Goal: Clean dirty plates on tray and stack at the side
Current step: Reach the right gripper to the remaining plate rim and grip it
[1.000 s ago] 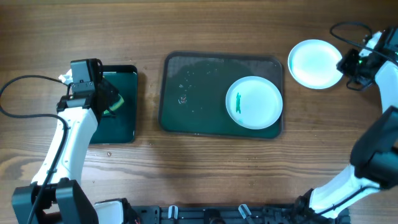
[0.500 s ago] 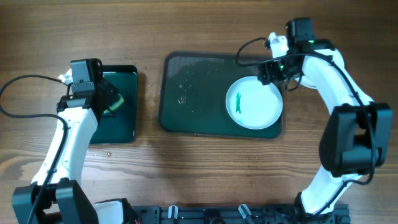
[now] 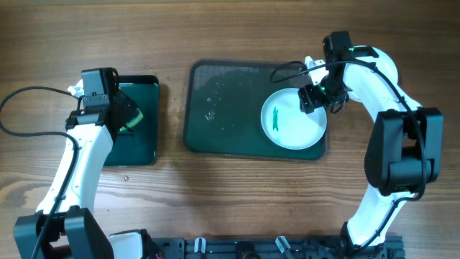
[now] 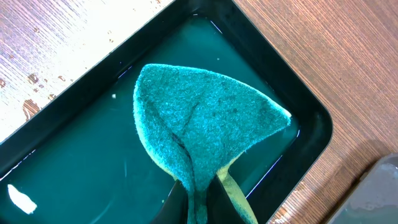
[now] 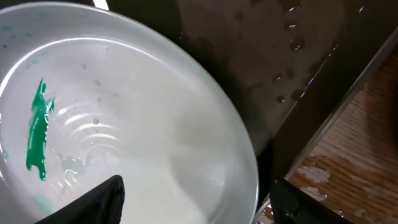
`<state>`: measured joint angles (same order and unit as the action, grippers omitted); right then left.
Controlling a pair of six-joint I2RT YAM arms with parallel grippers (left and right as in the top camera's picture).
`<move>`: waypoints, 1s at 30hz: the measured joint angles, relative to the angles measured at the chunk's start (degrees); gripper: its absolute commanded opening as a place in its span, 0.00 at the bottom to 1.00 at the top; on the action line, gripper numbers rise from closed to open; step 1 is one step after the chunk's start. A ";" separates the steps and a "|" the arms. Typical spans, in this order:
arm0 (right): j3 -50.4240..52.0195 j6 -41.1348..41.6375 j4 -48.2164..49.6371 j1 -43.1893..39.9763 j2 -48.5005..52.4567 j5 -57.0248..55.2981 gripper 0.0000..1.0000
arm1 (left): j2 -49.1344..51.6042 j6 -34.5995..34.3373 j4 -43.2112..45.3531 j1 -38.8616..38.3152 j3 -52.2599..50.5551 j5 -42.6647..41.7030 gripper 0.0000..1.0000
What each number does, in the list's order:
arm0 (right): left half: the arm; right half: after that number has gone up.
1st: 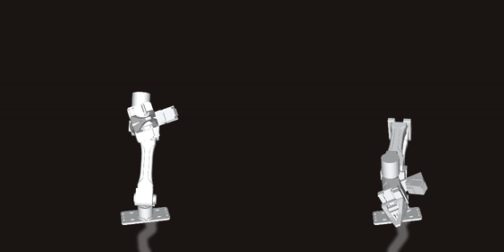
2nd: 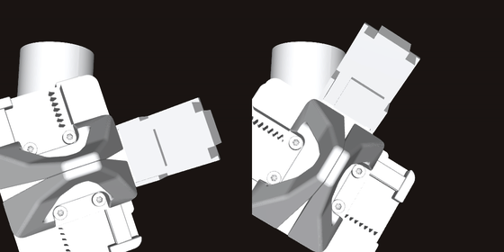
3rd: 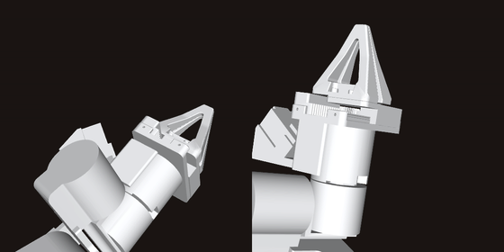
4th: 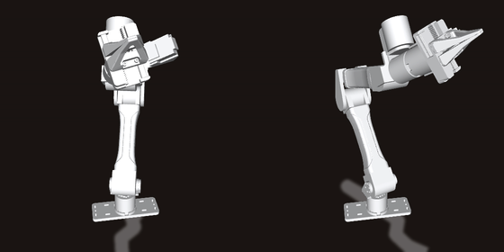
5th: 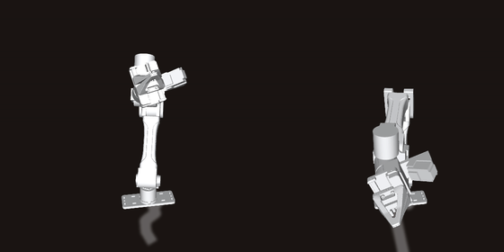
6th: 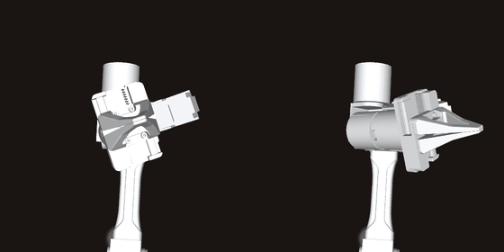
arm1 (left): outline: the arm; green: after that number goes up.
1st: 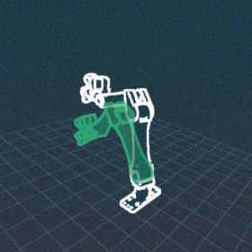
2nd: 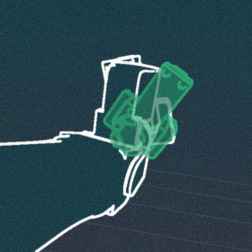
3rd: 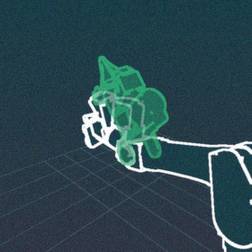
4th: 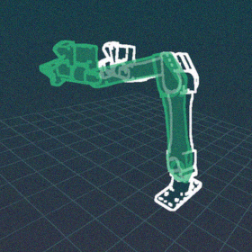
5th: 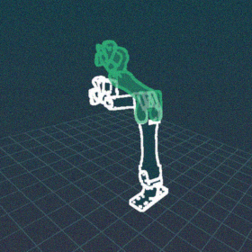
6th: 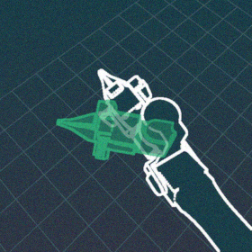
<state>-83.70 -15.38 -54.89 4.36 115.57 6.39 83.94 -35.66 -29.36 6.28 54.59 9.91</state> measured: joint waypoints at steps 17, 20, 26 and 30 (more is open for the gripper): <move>0.55 4.96 -6.38 0.00 0.28 2.86 0.76 | 0.00 0.02 0.00 0.00 0.00 -0.87 0.04; 0.61 8.37 -7.69 0.00 0.28 3.06 0.77 | 0.00 0.02 0.02 0.00 0.00 -0.87 0.04; 2.25 14.73 -8.31 0.00 0.28 3.54 0.76 | 0.00 0.02 0.00 0.00 0.00 -0.90 0.04; 4.72 18.64 -8.57 0.00 0.50 4.09 0.72 | 0.00 0.02 0.02 0.00 0.00 -0.87 0.04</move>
<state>-78.98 3.27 -63.46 4.36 116.07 10.48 83.94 -35.64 -29.34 6.28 54.59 9.04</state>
